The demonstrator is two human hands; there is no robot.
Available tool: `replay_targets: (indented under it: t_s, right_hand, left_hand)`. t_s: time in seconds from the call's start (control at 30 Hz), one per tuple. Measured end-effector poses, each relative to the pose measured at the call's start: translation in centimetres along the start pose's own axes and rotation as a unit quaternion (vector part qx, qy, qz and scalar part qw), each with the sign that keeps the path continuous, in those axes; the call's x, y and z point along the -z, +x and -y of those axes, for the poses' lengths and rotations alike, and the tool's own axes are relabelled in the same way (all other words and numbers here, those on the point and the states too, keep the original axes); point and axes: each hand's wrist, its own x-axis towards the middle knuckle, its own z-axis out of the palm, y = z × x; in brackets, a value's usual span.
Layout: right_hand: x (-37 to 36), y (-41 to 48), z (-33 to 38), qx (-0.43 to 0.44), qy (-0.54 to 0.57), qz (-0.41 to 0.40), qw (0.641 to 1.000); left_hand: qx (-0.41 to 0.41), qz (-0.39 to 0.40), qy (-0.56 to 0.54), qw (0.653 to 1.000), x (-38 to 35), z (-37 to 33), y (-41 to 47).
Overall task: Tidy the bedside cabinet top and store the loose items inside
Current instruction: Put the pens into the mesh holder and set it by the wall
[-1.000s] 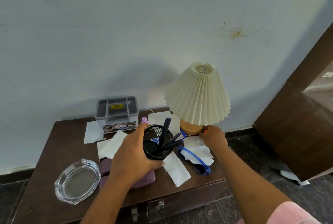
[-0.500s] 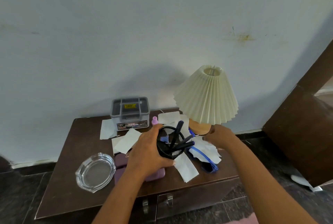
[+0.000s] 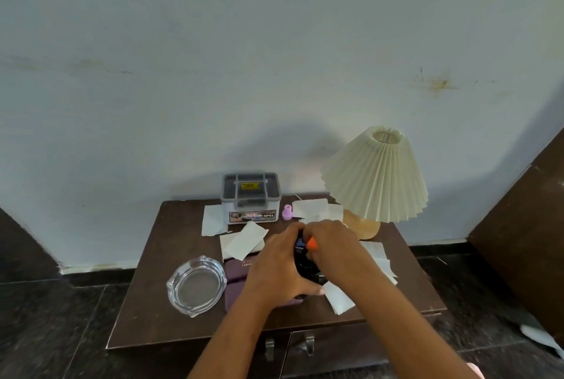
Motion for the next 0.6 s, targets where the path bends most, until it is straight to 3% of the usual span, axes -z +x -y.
replay_targets:
  t_s: [0.17, 0.27, 0.4, 0.5, 0.6]
  right_hand:
    - [-2.1, 2.6, -0.1, 0.003, -0.054, 0.003, 0.999]
    - [-2.4, 3.0, -0.2, 0.018, -0.068, -0.035, 0.997]
    - [-0.8, 2.5, -0.6, 0.054, 0.015, -0.149, 0.987]
    - [0.4, 2.5, -1.9, 0.029, 0.104, -0.271, 0.957]
    - [0.2, 2.4, -3.5, -0.031, 0.206, -0.290, 0.934]
  left_hand:
    - [0.012, -0.016, -0.015, 1.000, 0.6, 0.6, 0.7]
    - [0.014, -0.016, -0.018, 1.000, 1.0, 0.8, 1.1]
    - [0.012, -0.024, -0.011, 1.000, 1.2, 1.0, 1.0]
    - [0.026, -0.078, -0.035, 0.996, 1.8, 1.5, 0.9]
    - [0.065, -0.112, -0.064, 0.989, 3.0, 2.2, 0.9]
